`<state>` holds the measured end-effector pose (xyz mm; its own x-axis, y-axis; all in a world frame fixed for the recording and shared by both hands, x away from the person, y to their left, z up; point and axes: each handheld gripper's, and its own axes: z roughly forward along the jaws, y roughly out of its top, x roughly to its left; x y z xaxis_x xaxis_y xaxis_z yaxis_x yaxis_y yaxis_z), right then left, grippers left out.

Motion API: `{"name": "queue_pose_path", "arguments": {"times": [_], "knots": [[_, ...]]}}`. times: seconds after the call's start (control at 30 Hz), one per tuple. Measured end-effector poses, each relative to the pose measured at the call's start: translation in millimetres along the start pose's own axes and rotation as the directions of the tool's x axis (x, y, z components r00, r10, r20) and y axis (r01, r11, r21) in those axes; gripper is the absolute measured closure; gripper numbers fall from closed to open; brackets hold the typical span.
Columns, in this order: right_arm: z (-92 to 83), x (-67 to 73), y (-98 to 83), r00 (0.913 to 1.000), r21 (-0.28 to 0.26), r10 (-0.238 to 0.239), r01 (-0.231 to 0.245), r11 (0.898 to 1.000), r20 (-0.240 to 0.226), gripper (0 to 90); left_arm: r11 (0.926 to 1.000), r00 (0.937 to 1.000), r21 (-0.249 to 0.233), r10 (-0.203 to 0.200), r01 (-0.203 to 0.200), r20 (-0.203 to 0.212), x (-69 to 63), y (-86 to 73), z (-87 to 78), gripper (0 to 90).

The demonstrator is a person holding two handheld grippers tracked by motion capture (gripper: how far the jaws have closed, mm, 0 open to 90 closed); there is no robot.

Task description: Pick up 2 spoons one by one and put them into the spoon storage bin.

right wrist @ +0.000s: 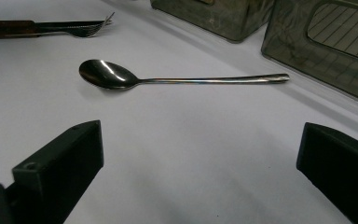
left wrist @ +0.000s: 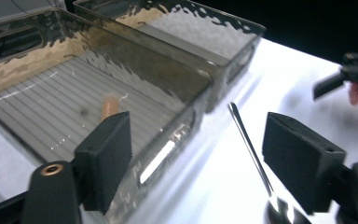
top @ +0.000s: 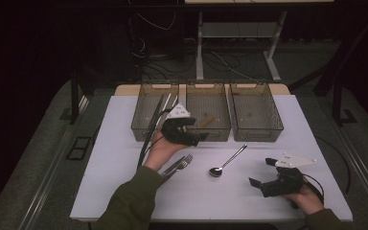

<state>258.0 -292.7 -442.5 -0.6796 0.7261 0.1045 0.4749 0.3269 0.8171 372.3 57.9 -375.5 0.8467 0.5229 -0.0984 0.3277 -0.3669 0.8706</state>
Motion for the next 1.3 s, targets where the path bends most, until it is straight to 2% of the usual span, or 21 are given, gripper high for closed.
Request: {"name": "queue_pose_path", "arguments": {"times": [0.17,0.4,0.53,0.7,0.8,0.97,1.03,1.13,1.23,1.3], "knots": [[0.5,0.5,-0.1,1.0000,0.004,0.001,-0.001,1.000,-0.002,0.7,1.0000,0.9998,0.006,-0.005,0.005,-0.020,-8.4,-23.1,-15.4,13.8],[0.3,-0.5,0.1,1.0000,-0.004,0.005,-0.005,1.000,0.003,0.7,0.9999,0.9986,-0.006,0.008,-0.008,-0.052,-12.8,-50.3,-42.4,11.8],[-0.2,-0.6,0.2,0.9999,-0.009,0.008,-0.008,1.000,0.011,0.7,0.9998,0.9978,-0.016,-0.010,0.008,-0.065,-14.2,-65.7,-58.0,6.9],[-0.1,-1.4,0.0,0.9997,-0.007,0.009,-0.009,1.000,0.023,0.7,0.9999,0.9976,0.001,0.015,-0.015,-0.068,-20.6,-84.4,-72.0,1.2],[-0.3,-2.5,-0.1,0.9989,-0.005,0.023,-0.023,1.000,0.040,0.7,0.9998,0.9980,0.010,0.020,-0.020,-0.060,-22.6,-93.1,-77.1,0.0],[-0.6,-2.7,2.8,0.9991,-0.018,0.027,-0.027,0.999,0.032,0.7,0.9998,0.9993,0.017,0.012,-0.011,-0.036,-27.5,-104.5,-85.7,0.0],[1.2,-3.4,4.6,0.9991,-0.013,0.029,-0.029,0.999,0.032,0.7,0.9998,0.9991,0.016,0.009,-0.008,-0.041,-29.6,-108.8,-89.1,0.0],[4.5,-3.2,10.3,0.9994,0.015,-0.001,0.000,1.000,0.035,0.7,1.0000,0.9987,0.000,-0.010,0.010,-0.050,-30.4,-116.4,-93.3,0.0],[5.1,-3.1,19.8,0.9996,0.032,-0.029,0.029,0.999,-0.003,0.8,0.9997,0.9983,0.006,-0.024,0.024,-0.054,-31.2,-121.3,-94.7,0.0],[7.8,-2.5,26.2,0.9996,0.057,-0.027,0.027,0.998,-0.007,3.4,0.9996,0.9981,0.013,-0.025,0.026,-0.056,-32.0,-122.8,-93.6,0.0]]}}
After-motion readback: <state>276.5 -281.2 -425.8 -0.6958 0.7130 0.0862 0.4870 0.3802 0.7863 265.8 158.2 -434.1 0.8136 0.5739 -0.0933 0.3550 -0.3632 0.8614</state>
